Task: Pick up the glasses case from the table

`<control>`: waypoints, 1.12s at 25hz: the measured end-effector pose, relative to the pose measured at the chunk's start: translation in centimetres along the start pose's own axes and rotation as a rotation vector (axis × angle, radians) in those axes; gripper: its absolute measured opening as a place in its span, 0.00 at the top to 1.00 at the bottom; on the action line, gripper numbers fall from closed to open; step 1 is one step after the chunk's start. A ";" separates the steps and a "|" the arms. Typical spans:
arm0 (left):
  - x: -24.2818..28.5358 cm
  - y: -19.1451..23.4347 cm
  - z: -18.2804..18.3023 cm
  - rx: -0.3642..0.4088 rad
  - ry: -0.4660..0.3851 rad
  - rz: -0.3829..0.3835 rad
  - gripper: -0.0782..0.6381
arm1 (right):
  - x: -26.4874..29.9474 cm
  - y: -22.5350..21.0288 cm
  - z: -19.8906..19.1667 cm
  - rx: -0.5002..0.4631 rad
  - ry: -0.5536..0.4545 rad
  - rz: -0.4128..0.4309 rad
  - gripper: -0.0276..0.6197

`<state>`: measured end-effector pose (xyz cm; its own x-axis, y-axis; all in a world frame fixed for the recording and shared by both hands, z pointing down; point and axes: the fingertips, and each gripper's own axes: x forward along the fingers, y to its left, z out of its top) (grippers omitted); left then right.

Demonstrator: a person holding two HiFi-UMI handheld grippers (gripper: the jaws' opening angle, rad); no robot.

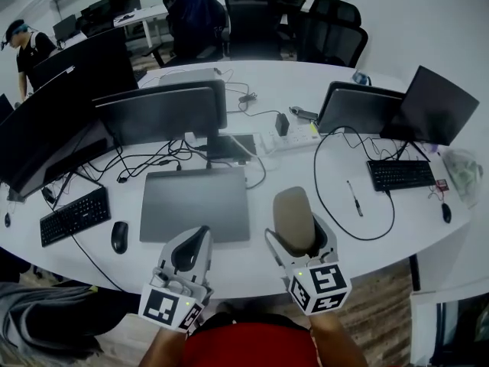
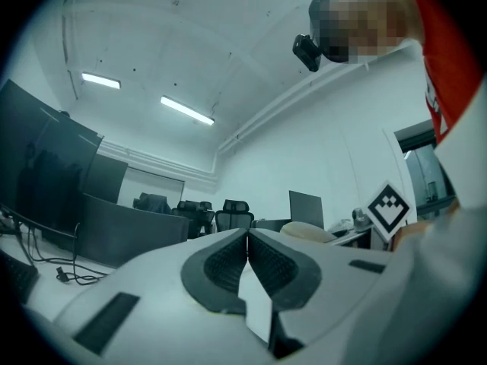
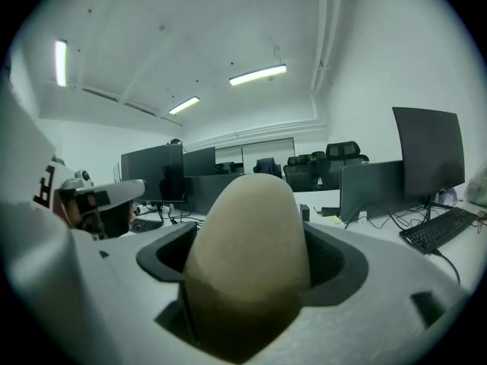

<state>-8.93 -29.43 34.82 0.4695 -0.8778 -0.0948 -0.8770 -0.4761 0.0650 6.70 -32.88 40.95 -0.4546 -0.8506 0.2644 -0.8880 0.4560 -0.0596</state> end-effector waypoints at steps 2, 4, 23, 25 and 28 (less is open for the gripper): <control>-0.4 -0.1 1.0 0.007 -0.015 0.004 0.88 | -1.2 0.5 1.1 0.012 -0.033 0.014 0.32; -0.7 -0.3 1.9 0.011 -0.032 0.006 0.87 | -2.4 1.2 1.9 0.025 -0.058 0.035 0.32; -1.5 -1.5 2.6 0.002 -0.050 -0.006 0.88 | -4.9 3.0 3.2 0.016 -0.117 0.066 0.33; -1.4 -1.6 2.5 0.000 -0.051 -0.011 0.88 | -4.9 2.9 3.2 0.017 -0.116 0.060 0.33; -1.2 -1.8 2.4 -0.004 -0.048 -0.019 0.87 | -5.1 2.6 3.1 0.019 -0.116 0.049 0.33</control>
<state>-8.16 -27.38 32.43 0.4803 -0.8653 -0.1435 -0.8676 -0.4927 0.0669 6.46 -28.18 36.45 -0.5017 -0.8524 0.1474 -0.8650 0.4938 -0.0885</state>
